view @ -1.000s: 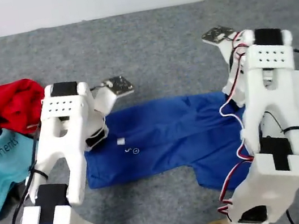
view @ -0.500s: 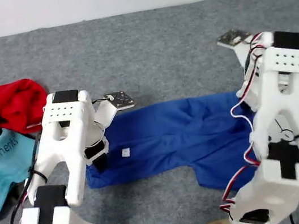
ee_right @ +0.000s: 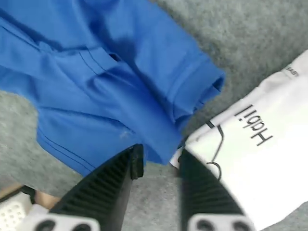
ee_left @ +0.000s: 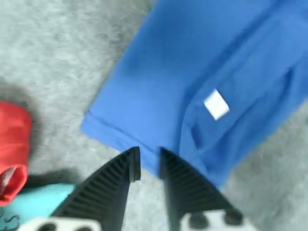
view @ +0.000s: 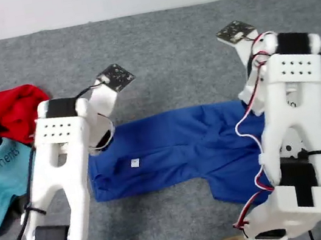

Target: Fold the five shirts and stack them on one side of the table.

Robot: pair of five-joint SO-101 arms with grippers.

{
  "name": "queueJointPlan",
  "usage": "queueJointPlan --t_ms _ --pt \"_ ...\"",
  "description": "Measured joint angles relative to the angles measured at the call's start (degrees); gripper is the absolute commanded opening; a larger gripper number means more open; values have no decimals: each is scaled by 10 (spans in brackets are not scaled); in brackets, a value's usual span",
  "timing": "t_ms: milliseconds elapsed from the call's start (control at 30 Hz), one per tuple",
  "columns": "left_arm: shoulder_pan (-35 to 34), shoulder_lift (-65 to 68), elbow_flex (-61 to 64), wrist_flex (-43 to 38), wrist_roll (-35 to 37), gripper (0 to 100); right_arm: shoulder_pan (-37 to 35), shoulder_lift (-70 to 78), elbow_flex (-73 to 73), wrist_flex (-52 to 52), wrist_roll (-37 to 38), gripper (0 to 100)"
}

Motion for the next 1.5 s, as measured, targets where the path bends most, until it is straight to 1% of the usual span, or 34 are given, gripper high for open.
queueJointPlan --t_ms 67,167,267,333,467,633,733,867,933,1033,1133,1300,1500 --pt "5 37 0 -20 24 14 -14 0 0 0 -22 8" --pt "6 103 0 -53 60 14 -24 0 0 0 -50 9" --pt "11 158 0 -63 69 13 -24 0 0 0 -67 9" --pt "26 176 0 -54 66 13 -23 0 0 0 -72 9" --pt "64 176 8 5 33 13 -6 0 0 0 -75 9" --pt "76 90 91 20 -19 13 21 0 0 1 -75 9" --pt "76 29 165 22 -57 13 26 0 0 1 -75 9" --pt "76 -15 264 19 -98 13 26 0 0 1 -75 9" --pt "67 -30 272 11 -104 13 26 0 0 1 -75 9" --pt "57 -60 251 6 -105 13 26 -4 0 1 -75 9" --pt "57 -75 190 4 -68 13 26 -33 0 1 -76 10" --pt "83 -61 113 -38 27 14 26 -97 18 1 -76 10" --pt "169 27 86 -85 99 14 27 -202 124 1 -76 10"
